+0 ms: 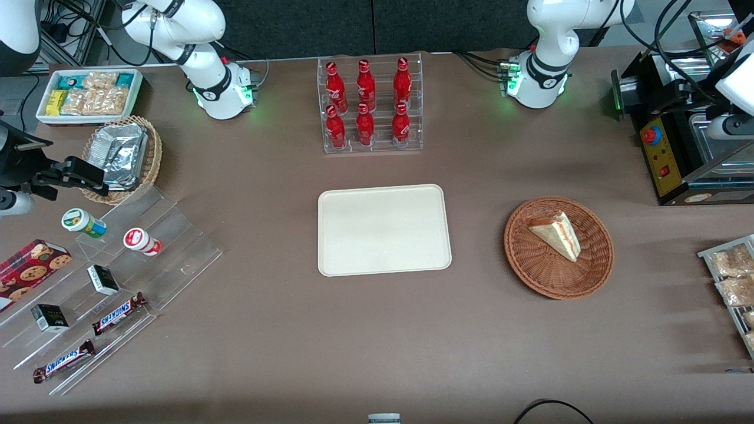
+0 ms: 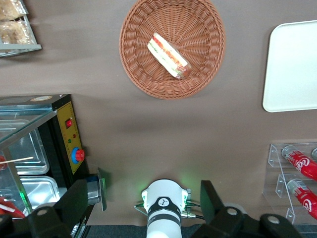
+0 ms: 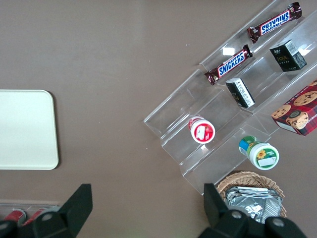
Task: Place sandwich from basket to tray
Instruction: 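Move the left gripper from rest toward the wicker basket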
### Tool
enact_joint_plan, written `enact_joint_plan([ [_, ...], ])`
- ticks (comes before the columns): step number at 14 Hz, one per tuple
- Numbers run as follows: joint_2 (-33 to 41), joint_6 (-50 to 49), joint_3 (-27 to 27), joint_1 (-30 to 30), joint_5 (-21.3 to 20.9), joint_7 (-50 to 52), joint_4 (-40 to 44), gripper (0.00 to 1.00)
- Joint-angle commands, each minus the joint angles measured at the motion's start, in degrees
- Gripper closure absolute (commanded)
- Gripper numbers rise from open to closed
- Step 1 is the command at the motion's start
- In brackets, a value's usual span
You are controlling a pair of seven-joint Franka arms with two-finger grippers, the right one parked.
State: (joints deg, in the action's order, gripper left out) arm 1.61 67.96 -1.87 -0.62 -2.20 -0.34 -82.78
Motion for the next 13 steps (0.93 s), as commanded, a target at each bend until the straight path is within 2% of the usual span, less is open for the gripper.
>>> enact_joint_plan([
  [1,0.5,0.5,0.2,-0.6,0.0,0.0,0.3,0.0],
  [7,-1.6,3.7,-0.2,-1.3,-1.8,1.0,-1.1,0.0],
  [13,-1.7,16.7,-0.2,-1.3,-1.3,7.4,-13.2,0.0],
])
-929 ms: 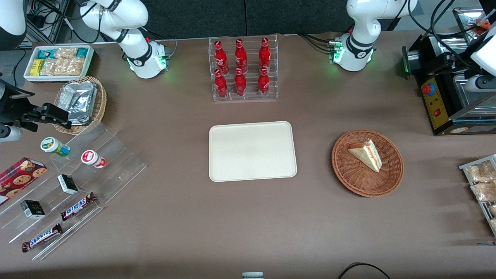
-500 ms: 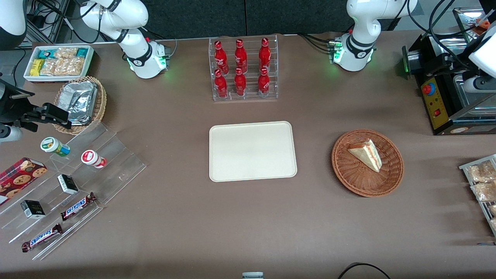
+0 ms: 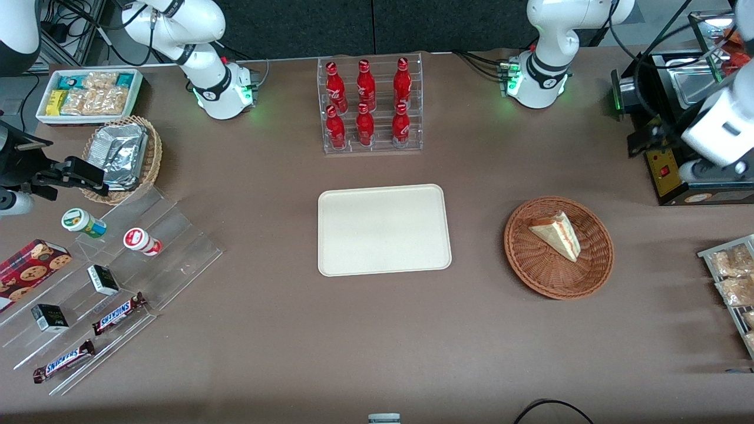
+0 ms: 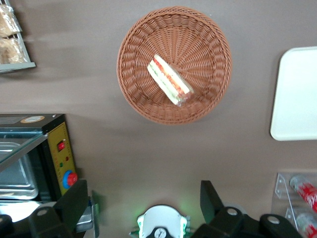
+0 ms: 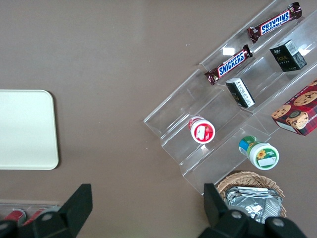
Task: Place sandwich from basket to tray
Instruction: 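Move the left gripper from rest toward the wicker basket, then lower the open left gripper over the wrapped sandwich in the basket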
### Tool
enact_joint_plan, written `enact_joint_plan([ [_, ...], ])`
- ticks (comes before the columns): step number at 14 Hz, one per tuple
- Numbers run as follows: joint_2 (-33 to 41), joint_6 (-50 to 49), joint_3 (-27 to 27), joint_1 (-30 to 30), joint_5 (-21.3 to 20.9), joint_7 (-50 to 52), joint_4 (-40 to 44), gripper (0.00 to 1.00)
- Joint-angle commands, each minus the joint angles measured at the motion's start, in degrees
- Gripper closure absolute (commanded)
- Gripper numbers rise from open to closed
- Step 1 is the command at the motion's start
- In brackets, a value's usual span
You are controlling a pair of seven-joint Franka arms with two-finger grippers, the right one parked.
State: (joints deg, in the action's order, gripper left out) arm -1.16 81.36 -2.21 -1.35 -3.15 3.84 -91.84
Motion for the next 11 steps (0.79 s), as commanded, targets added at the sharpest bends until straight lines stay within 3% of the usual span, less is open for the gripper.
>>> enact_joint_plan([
  [1,1.6,6.0,0.1,-0.6,-0.5,4.5,-7.0,0.0],
  [3,3.0,11.7,0.2,-0.4,-0.3,5.7,-13.3,0.0],
  [11,2.3,39.5,-0.2,-2.9,-0.3,38.3,-34.3,0.0],
])
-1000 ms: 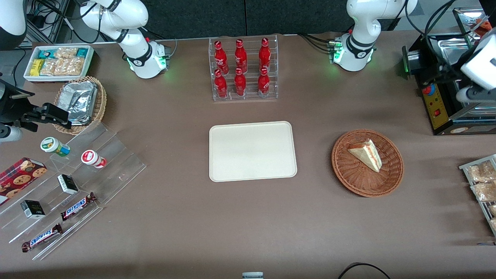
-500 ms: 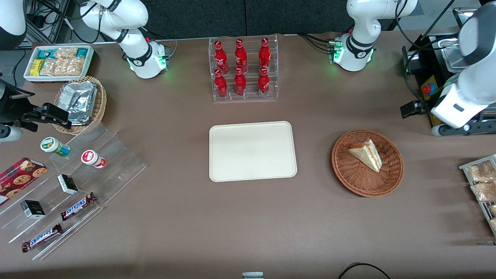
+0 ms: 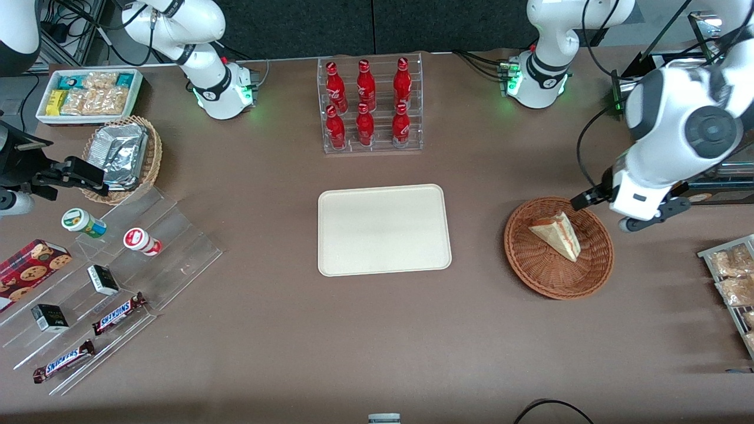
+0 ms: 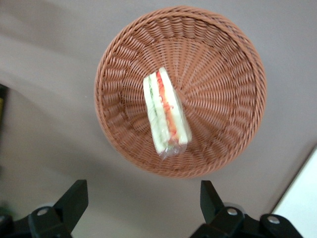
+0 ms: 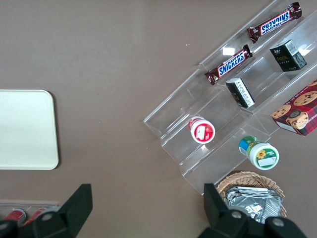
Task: Place sandwich from basket to tray
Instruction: 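Lower the open left gripper over the wrapped sandwich in the basket, then close the left gripper on the sandwich and lift it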
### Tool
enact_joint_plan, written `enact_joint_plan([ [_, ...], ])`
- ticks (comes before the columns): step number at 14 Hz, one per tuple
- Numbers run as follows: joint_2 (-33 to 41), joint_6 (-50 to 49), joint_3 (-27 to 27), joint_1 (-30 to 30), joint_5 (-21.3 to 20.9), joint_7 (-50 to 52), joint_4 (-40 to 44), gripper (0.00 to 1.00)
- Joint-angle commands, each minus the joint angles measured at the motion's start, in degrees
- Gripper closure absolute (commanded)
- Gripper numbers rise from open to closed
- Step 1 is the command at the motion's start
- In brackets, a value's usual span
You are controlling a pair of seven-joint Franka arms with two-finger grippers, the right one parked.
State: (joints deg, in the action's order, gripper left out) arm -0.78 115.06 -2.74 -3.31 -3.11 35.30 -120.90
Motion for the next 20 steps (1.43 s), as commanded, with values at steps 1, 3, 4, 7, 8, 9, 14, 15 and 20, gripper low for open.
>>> enact_joint_plan([
  [1,1.4,7.5,0.3,-1.1,-0.3,8.2,-6.2,0.0],
  [3,0.2,11.4,0.3,-1.1,-0.3,9.6,-8.0,0.0],
  [4,-0.2,14.1,0.3,-1.1,-0.3,10.7,-9.4,0.0],
  [7,-0.3,21.7,0.3,-1.0,-0.2,12.3,-14.7,0.0],
  [8,-0.4,24.6,0.4,-0.8,-0.1,13.4,-16.0,0.0],
  [9,-1.5,26.6,0.4,-0.8,-0.1,14.2,-16.6,0.0],
  [14,-5.2,31.7,0.4,-1.0,-0.1,15.1,-16.8,0.0],
  [15,-5.9,32.7,0.4,-1.0,-0.1,15.2,-17.0,0.0],
  [20,-8.1,35.2,0.4,-0.7,-0.1,16.5,-17.0,0.43],
])
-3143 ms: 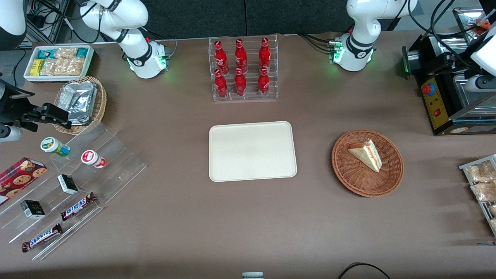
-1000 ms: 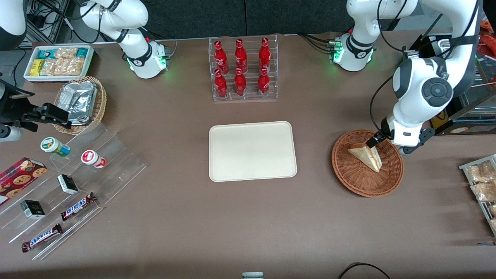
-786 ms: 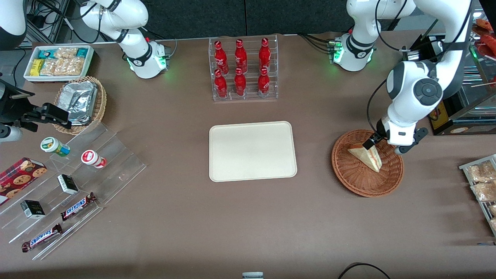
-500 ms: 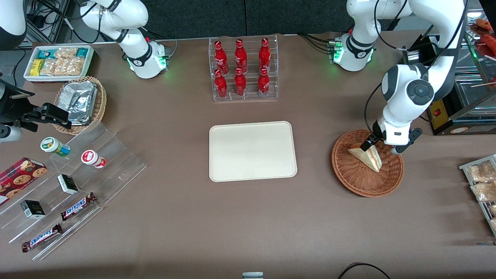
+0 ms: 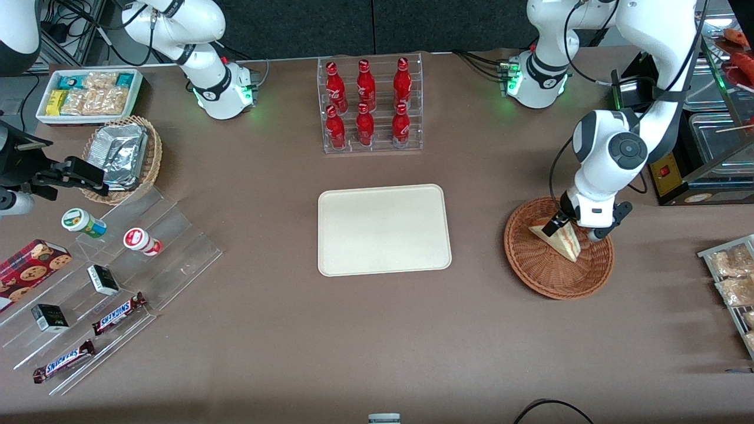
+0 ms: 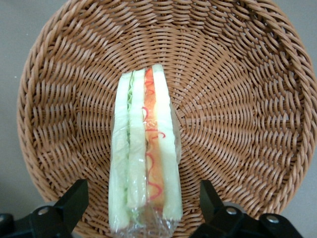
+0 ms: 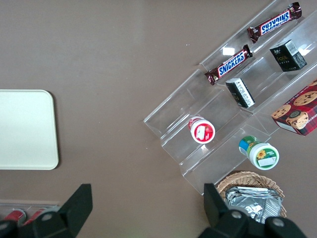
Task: Place sandwich from basket to tray
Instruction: 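Close the left gripper on the sandwich and lift it, then carry the sandwich with the left gripper over the cream tray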
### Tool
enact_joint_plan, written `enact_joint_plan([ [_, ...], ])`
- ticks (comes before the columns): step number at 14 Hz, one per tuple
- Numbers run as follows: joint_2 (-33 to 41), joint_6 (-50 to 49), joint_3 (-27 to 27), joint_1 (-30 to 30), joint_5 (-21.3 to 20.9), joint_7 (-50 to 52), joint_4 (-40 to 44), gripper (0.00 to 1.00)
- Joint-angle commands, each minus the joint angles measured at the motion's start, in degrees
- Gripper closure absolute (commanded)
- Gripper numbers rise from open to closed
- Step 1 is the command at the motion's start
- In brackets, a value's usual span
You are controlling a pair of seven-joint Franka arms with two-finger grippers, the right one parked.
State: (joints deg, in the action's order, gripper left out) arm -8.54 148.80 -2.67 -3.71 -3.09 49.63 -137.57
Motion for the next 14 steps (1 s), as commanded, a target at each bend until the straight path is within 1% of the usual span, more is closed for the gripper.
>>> enact_joint_plan([
  [1,-0.5,1.6,0.3,-0.4,-0.1,2.4,-0.2,0.65],
  [2,-0.6,1.6,0.3,-0.4,-0.2,2.5,-0.2,0.79],
  [3,-0.6,1.4,0.3,-0.4,-0.2,2.5,-0.2,0.88],
  [5,-0.3,0.9,0.3,-0.5,-0.2,2.1,-0.1,0.95],
  [7,2.7,-1.2,0.3,-0.7,-0.5,2.1,0.2,0.96],
  [8,5.1,-4.9,0.3,-0.7,-0.9,1.9,0.6,0.96],
  [10,9.8,-16.1,0.0,-0.8,-1.3,1.2,4.0,0.96],
  [12,11.4,-28.8,-2.3,-0.9,-1.6,-0.6,11.3,0.96],
  [14,9.9,-38.5,-6.4,-0.9,-1.6,-0.6,19.8,0.96],
])
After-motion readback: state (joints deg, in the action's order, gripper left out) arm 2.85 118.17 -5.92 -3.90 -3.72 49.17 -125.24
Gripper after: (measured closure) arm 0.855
